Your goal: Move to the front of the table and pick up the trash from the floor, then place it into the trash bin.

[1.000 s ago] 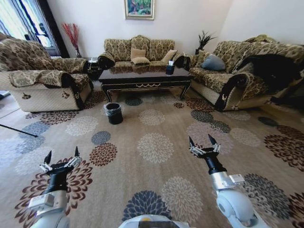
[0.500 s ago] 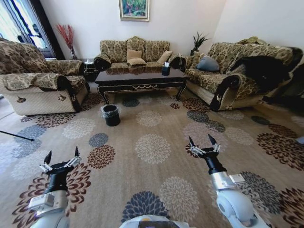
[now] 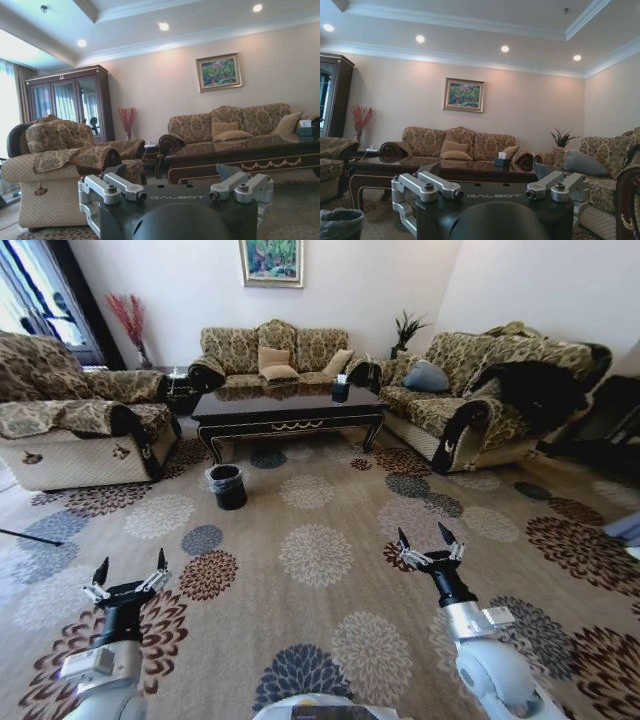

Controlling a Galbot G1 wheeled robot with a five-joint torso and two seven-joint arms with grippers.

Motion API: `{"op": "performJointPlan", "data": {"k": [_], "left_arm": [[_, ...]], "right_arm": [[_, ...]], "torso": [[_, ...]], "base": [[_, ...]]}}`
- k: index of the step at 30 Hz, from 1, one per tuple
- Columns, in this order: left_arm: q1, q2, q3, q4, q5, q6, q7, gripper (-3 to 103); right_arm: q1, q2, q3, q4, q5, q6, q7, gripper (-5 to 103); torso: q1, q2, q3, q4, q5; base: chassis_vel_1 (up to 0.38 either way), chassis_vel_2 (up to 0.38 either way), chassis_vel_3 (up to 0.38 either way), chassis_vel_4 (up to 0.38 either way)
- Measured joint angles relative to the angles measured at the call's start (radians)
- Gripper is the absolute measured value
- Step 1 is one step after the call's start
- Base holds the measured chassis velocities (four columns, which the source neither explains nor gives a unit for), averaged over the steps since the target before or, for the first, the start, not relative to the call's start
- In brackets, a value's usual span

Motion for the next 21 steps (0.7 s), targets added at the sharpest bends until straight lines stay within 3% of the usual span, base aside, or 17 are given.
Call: {"op": "performJointPlan", "data": {"k": [21], "left_arm": [[0.000,0.000,0.000,0.000,0.000,0.000,0.000,100]], "right_arm": [[0.000,0.000,0.000,0.000,0.000,0.000,0.000,100]], "torso": [[0.030,0.084,0.054,-0.0001,0.0000]], "base": [[0.000,0.000,0.000,0.000]]}}
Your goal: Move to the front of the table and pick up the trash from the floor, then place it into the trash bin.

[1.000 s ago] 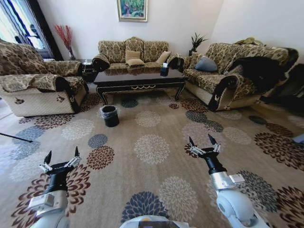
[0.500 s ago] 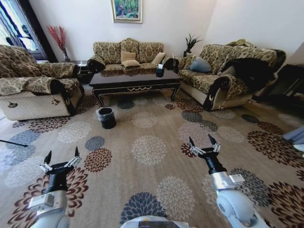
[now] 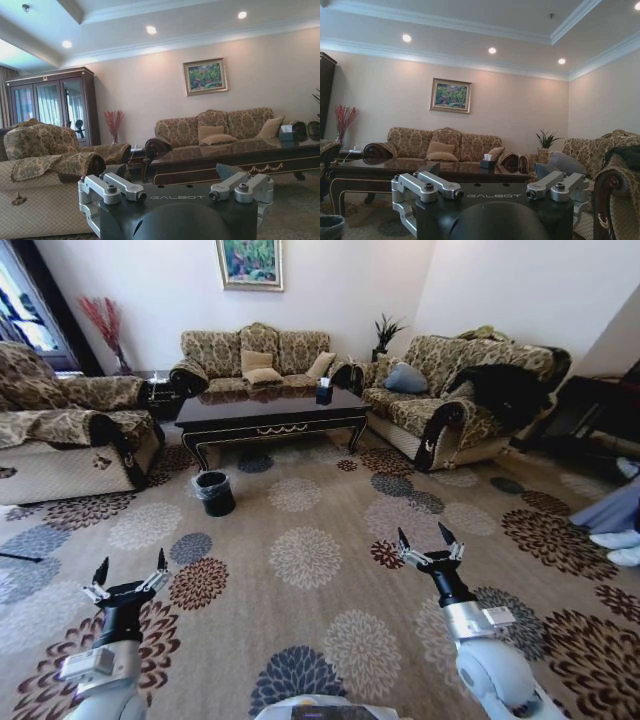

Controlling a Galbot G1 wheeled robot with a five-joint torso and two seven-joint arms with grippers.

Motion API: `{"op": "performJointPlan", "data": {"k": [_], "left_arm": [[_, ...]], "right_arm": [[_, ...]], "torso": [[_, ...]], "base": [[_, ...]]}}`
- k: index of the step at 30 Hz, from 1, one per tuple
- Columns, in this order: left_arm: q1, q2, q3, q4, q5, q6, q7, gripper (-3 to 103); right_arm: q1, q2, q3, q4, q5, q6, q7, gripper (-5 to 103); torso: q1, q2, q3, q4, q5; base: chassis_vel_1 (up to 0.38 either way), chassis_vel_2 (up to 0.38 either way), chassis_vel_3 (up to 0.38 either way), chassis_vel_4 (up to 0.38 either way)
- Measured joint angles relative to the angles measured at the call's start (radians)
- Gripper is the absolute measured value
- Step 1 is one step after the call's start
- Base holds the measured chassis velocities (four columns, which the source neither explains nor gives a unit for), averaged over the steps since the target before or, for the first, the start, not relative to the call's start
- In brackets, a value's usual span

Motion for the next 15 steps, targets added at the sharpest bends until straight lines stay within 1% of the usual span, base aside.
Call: {"op": "performJointPlan", "data": {"k": [7,10,15], "left_arm": [[0.000,0.000,0.000,0.000,0.000,0.000,0.000,100],[0.000,0.000,0.000,0.000,0.000,0.000,0.000,100],[0.000,0.000,0.000,0.000,0.000,0.000,0.000,100]], "right_arm": [[0.000,0.000,0.000,0.000,0.000,0.000,0.000,100],[0.000,0.000,0.000,0.000,0.000,0.000,0.000,100],[0.000,0.000,0.000,0.000,0.000,0.000,0.000,100]], "torso": [[0.011,0.026,0.015,0.0001,0.0000],[0.018,0.043,0.025,-0.0003,0.0000],[0.024,0.057,0.033,-0.0003,0.0000]], "base": [[0.000,0.000,0.000,0.000],[0.000,0.000,0.000,0.000],[0.000,0.000,0.000,0.000]]}}
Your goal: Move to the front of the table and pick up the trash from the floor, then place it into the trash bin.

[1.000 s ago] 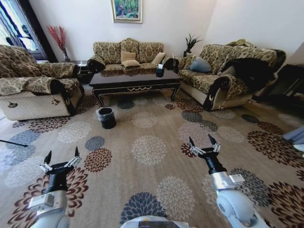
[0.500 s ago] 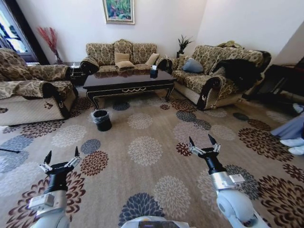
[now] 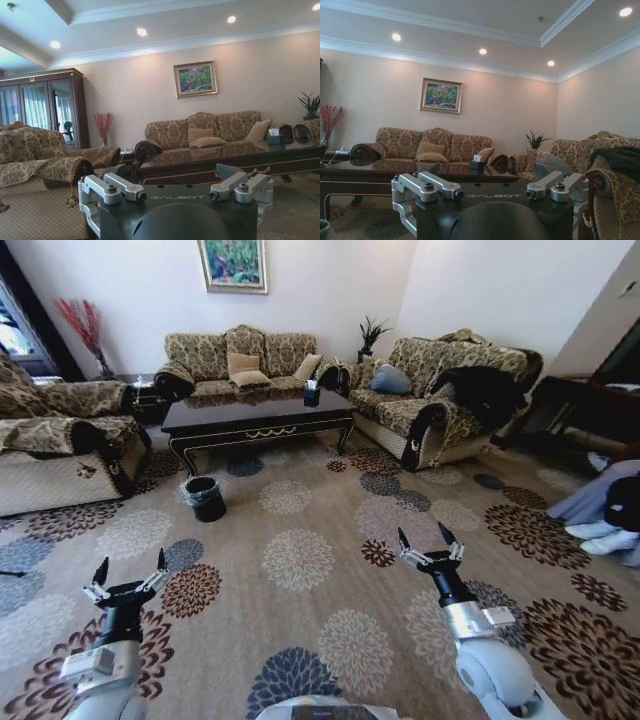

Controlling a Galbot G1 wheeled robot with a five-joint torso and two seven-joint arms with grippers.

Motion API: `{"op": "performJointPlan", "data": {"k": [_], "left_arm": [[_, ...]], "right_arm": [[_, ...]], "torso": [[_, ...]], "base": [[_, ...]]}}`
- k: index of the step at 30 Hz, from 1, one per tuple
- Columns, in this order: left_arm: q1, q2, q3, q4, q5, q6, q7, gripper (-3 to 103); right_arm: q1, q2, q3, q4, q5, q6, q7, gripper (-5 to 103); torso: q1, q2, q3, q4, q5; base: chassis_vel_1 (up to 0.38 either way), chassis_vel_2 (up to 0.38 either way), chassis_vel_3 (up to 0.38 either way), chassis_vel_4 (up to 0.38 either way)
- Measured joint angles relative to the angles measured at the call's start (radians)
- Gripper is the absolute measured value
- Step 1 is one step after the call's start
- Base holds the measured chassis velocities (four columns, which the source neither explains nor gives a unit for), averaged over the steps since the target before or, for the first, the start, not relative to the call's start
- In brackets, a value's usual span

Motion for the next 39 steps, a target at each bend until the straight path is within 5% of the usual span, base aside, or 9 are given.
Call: {"op": "performJointPlan", "data": {"k": [39], "left_arm": [[0.000,0.000,0.000,0.000,0.000,0.000,0.000,100]], "right_arm": [[0.000,0.000,0.000,0.000,0.000,0.000,0.000,100]], "torso": [[0.031,0.075,0.044,0.0001,-0.0001]], "base": [[0.048,0.049,0.048,0.045]]}}
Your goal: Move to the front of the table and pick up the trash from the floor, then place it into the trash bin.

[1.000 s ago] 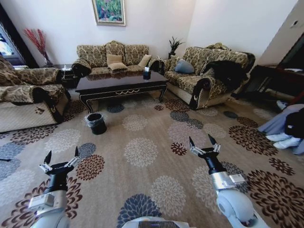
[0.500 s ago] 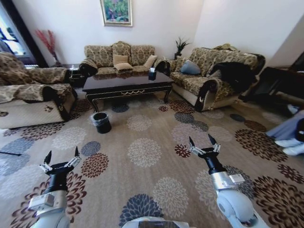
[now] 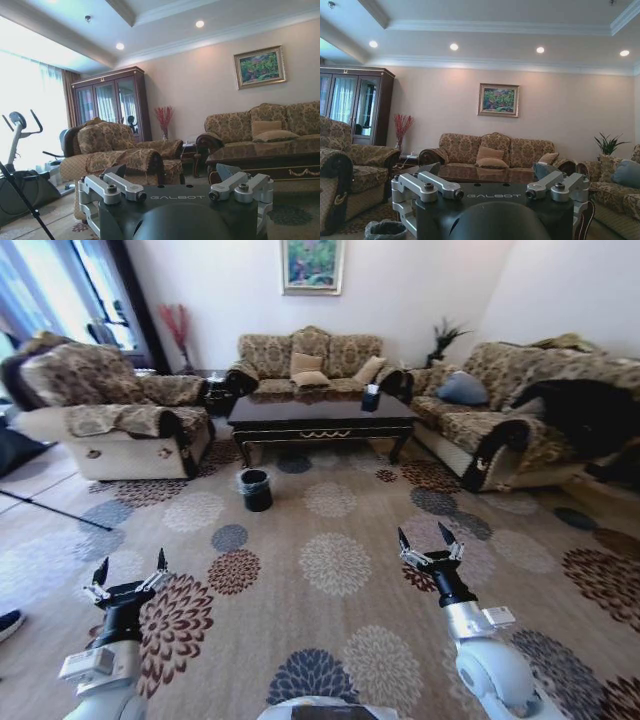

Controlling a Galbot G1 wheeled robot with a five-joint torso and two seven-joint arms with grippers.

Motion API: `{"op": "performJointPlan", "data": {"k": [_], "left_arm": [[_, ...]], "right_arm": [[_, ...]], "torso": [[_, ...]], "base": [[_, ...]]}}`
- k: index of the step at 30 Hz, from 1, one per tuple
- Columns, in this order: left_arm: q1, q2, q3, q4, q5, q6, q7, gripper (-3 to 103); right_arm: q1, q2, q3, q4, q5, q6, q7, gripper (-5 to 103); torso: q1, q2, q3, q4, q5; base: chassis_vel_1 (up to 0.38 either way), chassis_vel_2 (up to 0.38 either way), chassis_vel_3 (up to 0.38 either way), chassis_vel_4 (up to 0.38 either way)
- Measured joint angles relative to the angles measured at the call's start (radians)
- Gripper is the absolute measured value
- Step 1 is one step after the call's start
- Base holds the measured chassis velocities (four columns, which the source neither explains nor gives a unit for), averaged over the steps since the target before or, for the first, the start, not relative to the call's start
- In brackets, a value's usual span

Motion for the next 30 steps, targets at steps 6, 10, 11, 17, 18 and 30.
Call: {"op": "performJointPlan", "data": {"k": [6,10,11,17,18,30], "left_arm": [[0.000,0.000,0.000,0.000,0.000,0.000,0.000,100],[0.000,0.000,0.000,0.000,0.000,0.000,0.000,100],[0.000,0.000,0.000,0.000,0.000,0.000,0.000,100],[0.000,0.000,0.000,0.000,0.000,0.000,0.000,100],[0.000,0.000,0.000,0.000,0.000,0.000,0.000,100],[0.000,0.000,0.000,0.000,0.000,0.000,0.000,100]], "right_arm": [[0.000,0.000,0.000,0.000,0.000,0.000,0.000,100],[0.000,0.000,0.000,0.000,0.000,0.000,0.000,100],[0.000,0.000,0.000,0.000,0.000,0.000,0.000,100],[0.000,0.000,0.000,0.000,0.000,0.000,0.000,100],[0.000,0.000,0.000,0.000,0.000,0.000,0.000,100],[0.000,0.000,0.000,0.000,0.000,0.000,0.000,100]], "torso": [[0.009,0.021,0.012,0.0004,0.0001],[0.017,0.037,0.021,0.0002,0.0001],[0.021,0.047,0.026,0.0002,0.0001],[0.029,0.069,0.040,0.0000,0.0001],[0.031,0.072,0.042,0.0000,0.0001],[0.052,0.121,0.068,0.0002,0.0001]], "base": [[0.000,0.000,0.000,0.000],[0.000,0.000,0.000,0.000],[0.000,0.000,0.000,0.000],[0.000,0.000,0.000,0.000],[0.000,0.000,0.000,0.000],[0.000,0.000,0.000,0.000]]}}
